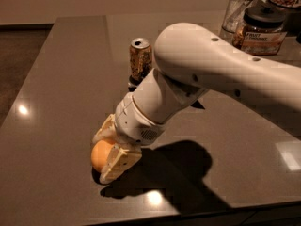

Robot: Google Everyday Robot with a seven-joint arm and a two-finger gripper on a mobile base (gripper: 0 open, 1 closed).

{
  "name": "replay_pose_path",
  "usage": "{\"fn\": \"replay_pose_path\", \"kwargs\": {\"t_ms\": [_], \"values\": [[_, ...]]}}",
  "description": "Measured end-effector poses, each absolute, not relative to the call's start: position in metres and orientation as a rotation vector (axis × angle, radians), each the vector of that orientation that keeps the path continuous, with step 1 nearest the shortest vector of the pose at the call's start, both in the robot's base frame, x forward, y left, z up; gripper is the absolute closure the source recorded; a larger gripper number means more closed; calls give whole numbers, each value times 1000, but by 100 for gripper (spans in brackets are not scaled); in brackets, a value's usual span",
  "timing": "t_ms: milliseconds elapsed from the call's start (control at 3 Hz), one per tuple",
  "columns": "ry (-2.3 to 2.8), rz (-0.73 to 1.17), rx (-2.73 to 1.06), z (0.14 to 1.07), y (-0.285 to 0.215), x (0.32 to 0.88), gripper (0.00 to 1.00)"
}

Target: Pick orange

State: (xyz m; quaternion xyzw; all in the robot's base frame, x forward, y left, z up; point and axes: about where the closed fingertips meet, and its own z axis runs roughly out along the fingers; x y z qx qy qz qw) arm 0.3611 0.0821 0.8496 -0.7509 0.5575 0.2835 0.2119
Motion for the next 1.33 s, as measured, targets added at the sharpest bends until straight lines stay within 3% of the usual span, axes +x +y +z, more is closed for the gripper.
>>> {"fn": "replay_pose_path", "kwargs": {"t_ms": [667,1000,1333], "values": [[1593,755,-2054,879,68,380,85],[1586,748,-2065,923,64,385,100],[1586,748,-2065,923,64,385,100]]}}
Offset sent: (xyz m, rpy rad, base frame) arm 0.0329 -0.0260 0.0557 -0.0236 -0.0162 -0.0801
